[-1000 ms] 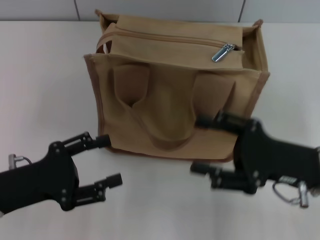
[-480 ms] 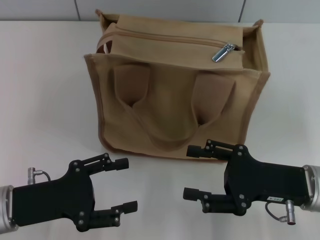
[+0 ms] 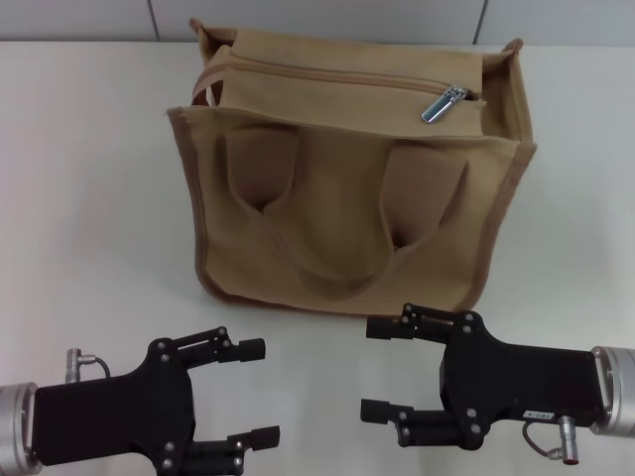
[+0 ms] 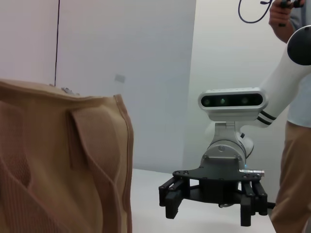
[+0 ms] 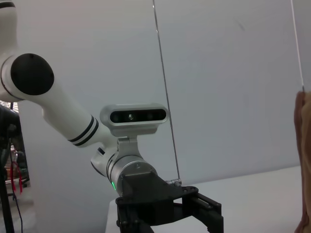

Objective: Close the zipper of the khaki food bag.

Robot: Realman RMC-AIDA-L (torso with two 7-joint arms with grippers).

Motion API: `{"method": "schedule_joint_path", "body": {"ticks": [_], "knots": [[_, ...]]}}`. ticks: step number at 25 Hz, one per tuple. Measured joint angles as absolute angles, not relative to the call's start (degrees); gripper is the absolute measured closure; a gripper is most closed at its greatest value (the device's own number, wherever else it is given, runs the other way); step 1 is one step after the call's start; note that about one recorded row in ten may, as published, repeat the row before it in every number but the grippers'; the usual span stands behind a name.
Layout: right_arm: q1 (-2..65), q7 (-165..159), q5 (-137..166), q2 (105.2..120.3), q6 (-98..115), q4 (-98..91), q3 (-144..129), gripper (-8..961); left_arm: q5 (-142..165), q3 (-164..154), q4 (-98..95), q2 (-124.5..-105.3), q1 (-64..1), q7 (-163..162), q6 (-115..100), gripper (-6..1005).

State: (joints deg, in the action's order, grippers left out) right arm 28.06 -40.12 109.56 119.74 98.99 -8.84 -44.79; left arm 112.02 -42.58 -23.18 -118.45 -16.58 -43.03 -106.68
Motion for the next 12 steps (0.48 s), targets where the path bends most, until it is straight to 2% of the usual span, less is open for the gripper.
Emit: {"method": "schedule_joint_path", "body": {"ticks": [12], "knots": [[27.97,-39.98,109.56,119.71,99.46,-7.51,-44.83,191,113.18,-42.71,-23.00,-118.48,-15.81,-43.07,-107.10,213]]}}
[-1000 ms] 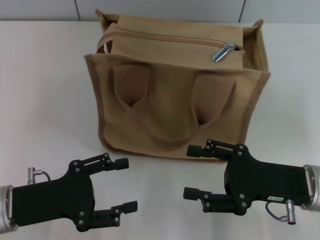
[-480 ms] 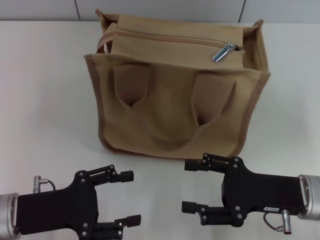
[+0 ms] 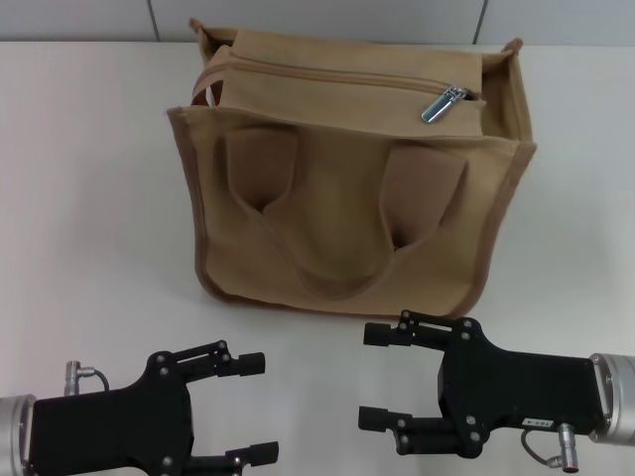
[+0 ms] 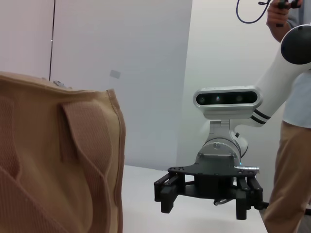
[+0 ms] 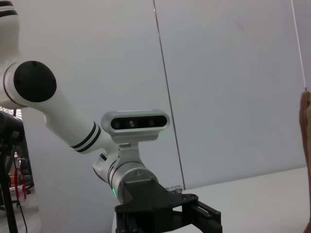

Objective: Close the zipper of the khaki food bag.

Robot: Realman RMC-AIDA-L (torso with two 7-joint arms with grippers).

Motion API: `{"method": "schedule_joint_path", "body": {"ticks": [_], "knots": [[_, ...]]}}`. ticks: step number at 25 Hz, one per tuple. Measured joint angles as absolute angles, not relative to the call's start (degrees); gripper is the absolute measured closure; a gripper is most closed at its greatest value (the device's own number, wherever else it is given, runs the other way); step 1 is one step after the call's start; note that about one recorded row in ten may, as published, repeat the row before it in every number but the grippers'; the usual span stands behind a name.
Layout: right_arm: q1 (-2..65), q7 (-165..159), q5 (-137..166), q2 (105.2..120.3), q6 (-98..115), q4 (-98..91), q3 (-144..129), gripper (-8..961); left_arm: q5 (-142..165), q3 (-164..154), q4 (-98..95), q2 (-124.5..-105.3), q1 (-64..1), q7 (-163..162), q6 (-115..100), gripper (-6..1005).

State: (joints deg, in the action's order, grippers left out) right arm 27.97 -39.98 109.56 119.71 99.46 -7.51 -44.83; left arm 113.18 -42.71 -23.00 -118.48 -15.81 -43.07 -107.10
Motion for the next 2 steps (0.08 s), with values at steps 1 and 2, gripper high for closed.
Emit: {"method": "schedule_joint_path", "body": {"ticks": [1,2], "knots": [[27.97,-39.98,109.56,119.71,99.46,-7.51,-44.83,191,113.18,-42.71,-23.00,-118.48,-15.77,-43.04,-107.11,213],[27.93,-39.98,109.56,119.71,99.46,-7.49,-44.83,191,113.18,-42.73,-23.00,-118.48,-15.74,-42.98,-107.11,213]]}}
